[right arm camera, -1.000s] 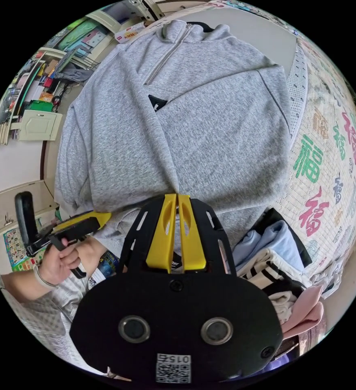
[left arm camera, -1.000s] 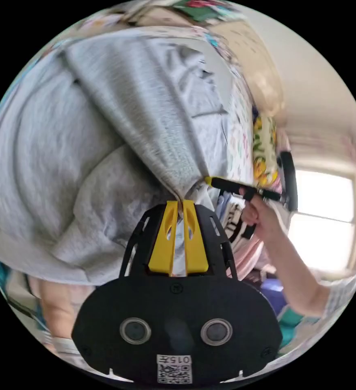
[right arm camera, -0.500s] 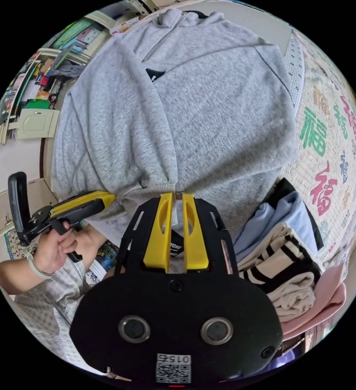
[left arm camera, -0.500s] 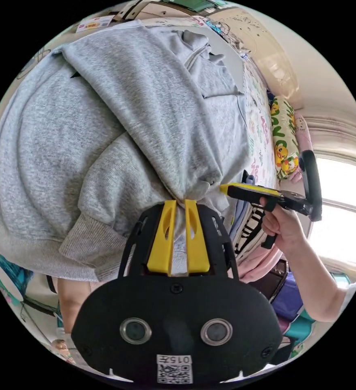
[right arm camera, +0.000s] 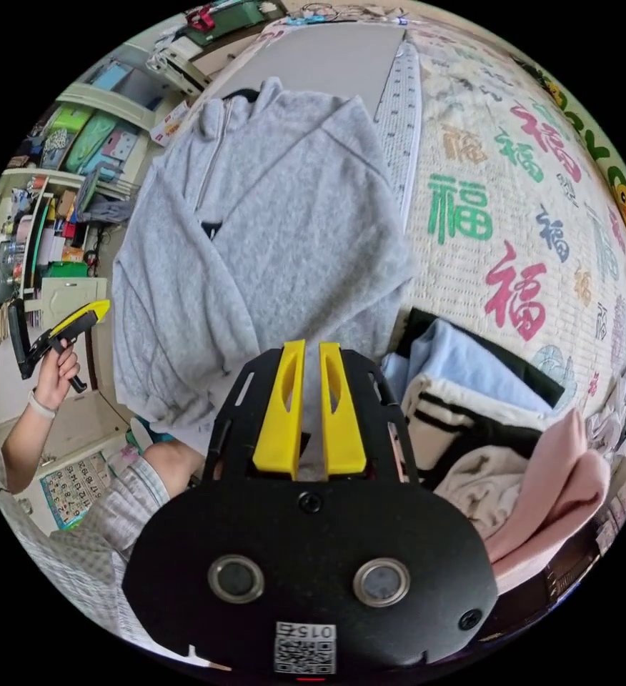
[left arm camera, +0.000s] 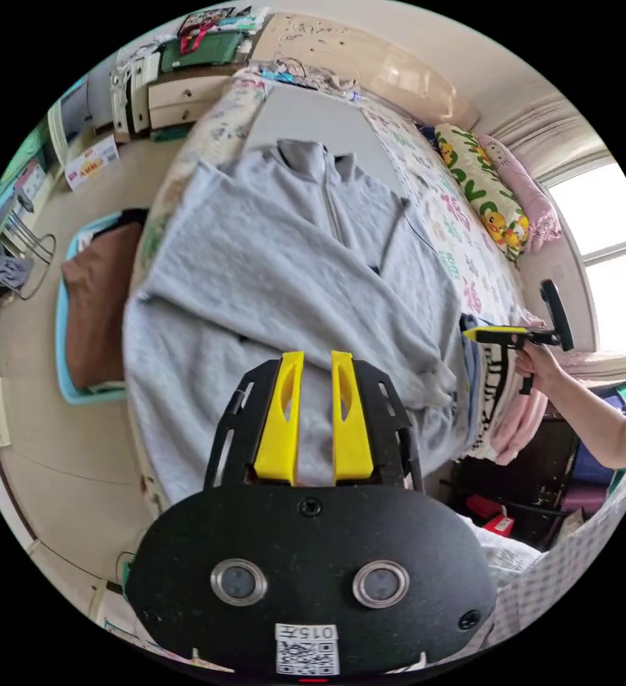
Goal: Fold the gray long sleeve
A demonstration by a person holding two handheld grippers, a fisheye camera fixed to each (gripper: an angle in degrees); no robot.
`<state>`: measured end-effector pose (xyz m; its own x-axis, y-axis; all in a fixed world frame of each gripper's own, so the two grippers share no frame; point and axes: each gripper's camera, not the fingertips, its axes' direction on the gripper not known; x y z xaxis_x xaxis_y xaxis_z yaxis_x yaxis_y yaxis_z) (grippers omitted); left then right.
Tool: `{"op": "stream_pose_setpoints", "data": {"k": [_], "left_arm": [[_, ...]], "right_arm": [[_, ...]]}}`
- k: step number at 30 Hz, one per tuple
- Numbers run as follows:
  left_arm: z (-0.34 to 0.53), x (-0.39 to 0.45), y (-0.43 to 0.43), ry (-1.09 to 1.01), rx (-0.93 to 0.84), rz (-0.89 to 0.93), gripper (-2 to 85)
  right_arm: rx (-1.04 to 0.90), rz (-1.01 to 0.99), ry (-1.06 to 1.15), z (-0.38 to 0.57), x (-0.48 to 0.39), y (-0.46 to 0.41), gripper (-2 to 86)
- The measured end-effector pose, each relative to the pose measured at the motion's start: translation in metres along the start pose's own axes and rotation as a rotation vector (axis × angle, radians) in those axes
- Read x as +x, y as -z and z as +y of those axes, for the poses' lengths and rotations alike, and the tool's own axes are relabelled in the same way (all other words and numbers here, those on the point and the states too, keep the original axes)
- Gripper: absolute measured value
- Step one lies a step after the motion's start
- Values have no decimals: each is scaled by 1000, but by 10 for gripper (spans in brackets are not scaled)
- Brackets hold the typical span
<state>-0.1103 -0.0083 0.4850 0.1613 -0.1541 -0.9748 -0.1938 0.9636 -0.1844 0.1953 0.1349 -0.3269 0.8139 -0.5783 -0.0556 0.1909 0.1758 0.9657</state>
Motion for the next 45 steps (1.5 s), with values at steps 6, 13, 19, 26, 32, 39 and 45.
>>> {"op": "stream_pose_setpoints", "data": {"k": [6,13,19,26,32,39,45], "left_arm": [[-128,-34,-19,-40,116,-62,97],[-280,-28,-93,-219,121,-173,118],[-358,-13,-177,-339,0,-114,125],[-390,4,-261,-443,-127,-122,119],[-388,18,-305,-507,-164,-167,83],[-370,8,-300,-413,-120,-21,17],[-280,29,-225,-420,86,71,9]], "right_arm": [[171,-53,4,-81,6,55,78],[180,-50,83,-204,-16,67,88],[149,27,134,-270,-33,53,101],[100,42,191,-293,-32,41,103],[48,84,286,-280,-44,26,73],[131,-48,219,-244,-23,46,-7],[240,-107,327,-149,-37,116,-10]]}}
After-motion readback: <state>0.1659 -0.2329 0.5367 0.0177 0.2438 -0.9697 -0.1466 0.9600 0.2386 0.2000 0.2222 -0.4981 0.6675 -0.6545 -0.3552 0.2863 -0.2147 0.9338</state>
